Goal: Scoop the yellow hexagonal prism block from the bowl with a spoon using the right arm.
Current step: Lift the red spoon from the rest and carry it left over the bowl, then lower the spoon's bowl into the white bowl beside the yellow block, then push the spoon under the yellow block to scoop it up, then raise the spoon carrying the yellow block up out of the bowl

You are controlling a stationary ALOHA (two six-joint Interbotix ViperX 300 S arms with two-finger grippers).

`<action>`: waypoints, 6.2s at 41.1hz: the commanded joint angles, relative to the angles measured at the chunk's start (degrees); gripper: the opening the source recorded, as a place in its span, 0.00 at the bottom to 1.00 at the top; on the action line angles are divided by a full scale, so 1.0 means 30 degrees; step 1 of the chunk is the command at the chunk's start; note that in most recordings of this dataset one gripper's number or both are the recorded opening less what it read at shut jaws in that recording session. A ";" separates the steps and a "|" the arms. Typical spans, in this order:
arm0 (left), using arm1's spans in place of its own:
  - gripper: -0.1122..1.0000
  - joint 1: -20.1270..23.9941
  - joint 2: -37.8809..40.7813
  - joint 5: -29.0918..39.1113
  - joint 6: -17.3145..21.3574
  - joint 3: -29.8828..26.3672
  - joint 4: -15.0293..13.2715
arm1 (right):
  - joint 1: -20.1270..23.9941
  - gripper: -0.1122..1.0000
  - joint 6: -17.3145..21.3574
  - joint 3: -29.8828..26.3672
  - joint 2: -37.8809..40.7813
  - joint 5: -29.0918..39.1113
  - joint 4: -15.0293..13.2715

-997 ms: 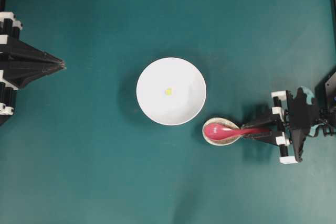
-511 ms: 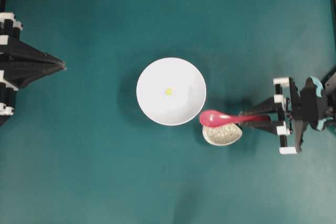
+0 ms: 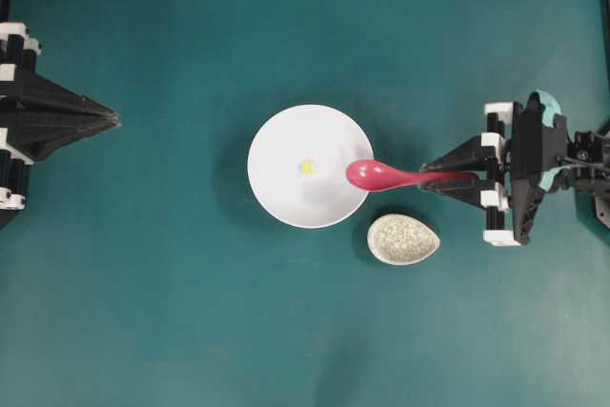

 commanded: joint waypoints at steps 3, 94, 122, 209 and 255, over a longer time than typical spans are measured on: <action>0.16 0.0029 0.0146 -0.0059 0.0000 -0.0439 0.0059 | -0.0791 0.33 -0.0967 -0.1230 -0.1172 0.2168 -0.0088; 0.16 0.0000 0.0117 0.0645 0.0000 -0.0439 0.0059 | -0.5654 0.33 -0.0996 -1.4707 0.6299 2.3027 -0.2109; 0.16 0.0000 0.0117 0.0645 0.0000 -0.0439 0.0059 | -0.5742 0.33 -0.1084 -1.4971 0.7148 2.2588 -0.2578; 0.16 0.0000 0.0117 0.0879 0.0000 -0.0439 0.0059 | -0.5010 0.33 -0.0996 -1.2363 0.7090 1.5088 -0.1406; 0.16 0.0000 0.0117 0.0938 0.0029 -0.0439 0.0059 | -0.4102 0.33 -0.0967 -0.9609 0.2725 1.0986 -0.1025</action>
